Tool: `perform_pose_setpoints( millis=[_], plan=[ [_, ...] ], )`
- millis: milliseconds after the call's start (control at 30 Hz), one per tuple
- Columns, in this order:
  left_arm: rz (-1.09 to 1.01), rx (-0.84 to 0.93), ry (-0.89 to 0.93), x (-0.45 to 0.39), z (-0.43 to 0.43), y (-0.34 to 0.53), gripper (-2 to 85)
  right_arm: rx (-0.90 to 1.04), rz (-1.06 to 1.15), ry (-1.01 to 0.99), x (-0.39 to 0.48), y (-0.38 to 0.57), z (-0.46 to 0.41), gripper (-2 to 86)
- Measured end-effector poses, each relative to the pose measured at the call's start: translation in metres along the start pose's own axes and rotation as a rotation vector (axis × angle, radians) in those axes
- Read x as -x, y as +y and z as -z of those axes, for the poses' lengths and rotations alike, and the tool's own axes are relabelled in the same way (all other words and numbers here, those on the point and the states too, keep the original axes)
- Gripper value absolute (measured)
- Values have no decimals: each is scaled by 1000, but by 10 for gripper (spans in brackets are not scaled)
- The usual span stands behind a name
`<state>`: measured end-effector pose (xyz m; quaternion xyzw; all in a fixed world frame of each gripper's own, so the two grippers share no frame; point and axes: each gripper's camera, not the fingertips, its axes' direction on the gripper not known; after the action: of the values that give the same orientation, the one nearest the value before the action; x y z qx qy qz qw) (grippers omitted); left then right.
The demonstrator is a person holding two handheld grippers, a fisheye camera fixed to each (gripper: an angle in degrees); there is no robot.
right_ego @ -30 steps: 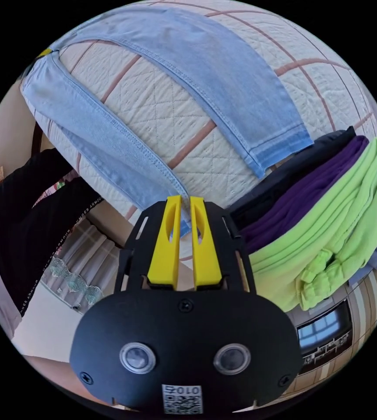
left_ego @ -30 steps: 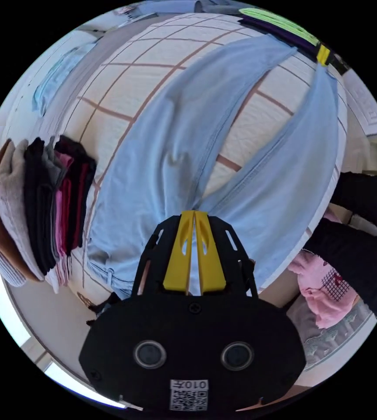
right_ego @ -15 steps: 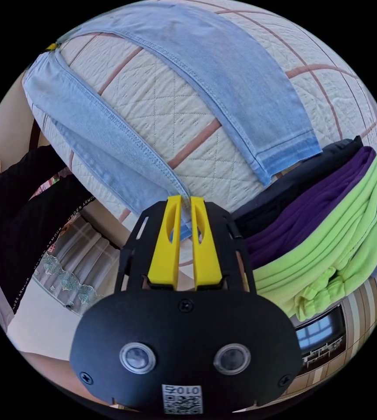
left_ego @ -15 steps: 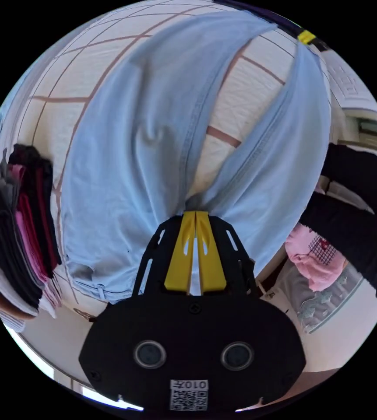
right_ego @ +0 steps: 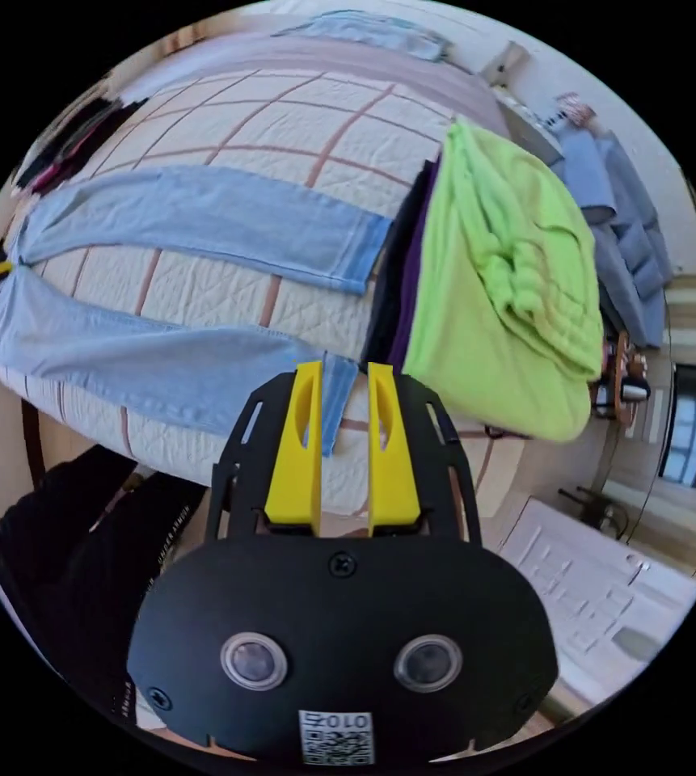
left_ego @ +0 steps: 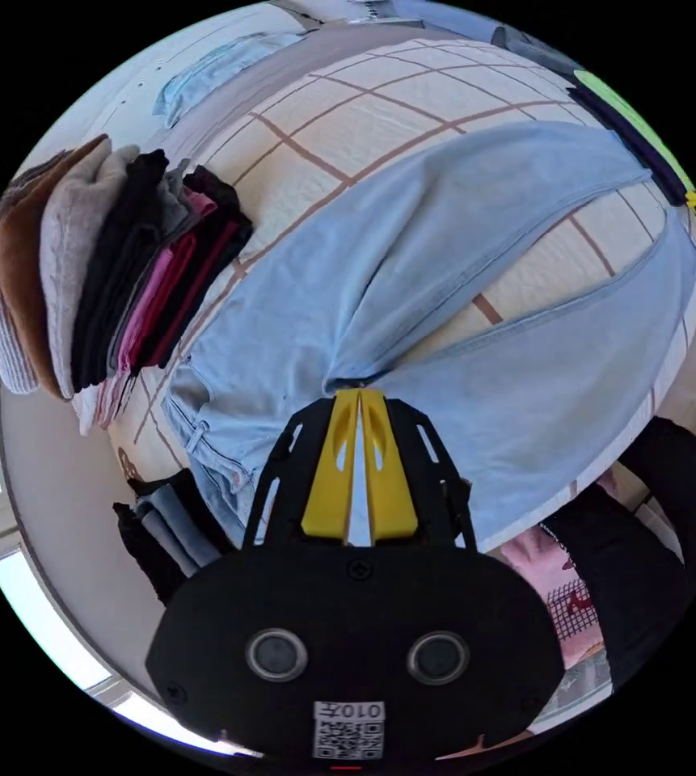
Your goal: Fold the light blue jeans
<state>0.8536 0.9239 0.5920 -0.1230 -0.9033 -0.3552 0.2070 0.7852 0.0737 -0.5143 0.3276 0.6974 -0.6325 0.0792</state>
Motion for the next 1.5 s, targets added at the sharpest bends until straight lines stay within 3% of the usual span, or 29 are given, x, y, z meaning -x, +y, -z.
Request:
perform_pose_setpoints(
  millis=[133,300,433,500,600,733,833,933,1167,1300,1400,1500],
  plan=[
    [192,-29,143,-6,19,61,1,66,-222,-138,-28,68,-24,99],
    [699,102,480,-12,-13,173,13,90,-481,-348,-56,97,-57,107],
    [960,69,594,-9,-24,217,20,165,-729,-545,-80,111,-78,99],
    [1055,40,680,-5,-35,228,21,193,-780,-528,-85,114,-78,76],
    [1150,-21,785,4,-47,236,18,245,-667,-461,-84,107,-66,47],
    [1180,-32,800,17,-50,239,8,-123,-472,-435,-94,129,-6,41],
    [1190,-33,818,27,-53,244,2,137,-476,-507,-103,148,-53,39],
    [1194,-5,834,33,-56,249,-1,252,-391,-449,-87,148,-78,38],
    [1133,12,842,44,-45,266,-2,228,-419,-424,-81,150,-67,32],
    [1101,-29,697,53,-18,282,-1,52,-498,-265,-68,153,-20,28],
    [1052,-64,555,65,1,283,-2,-122,-395,-242,-25,136,9,26],
    [963,-56,483,79,5,269,-1,-84,-311,-339,18,109,-6,25]
  ],
)
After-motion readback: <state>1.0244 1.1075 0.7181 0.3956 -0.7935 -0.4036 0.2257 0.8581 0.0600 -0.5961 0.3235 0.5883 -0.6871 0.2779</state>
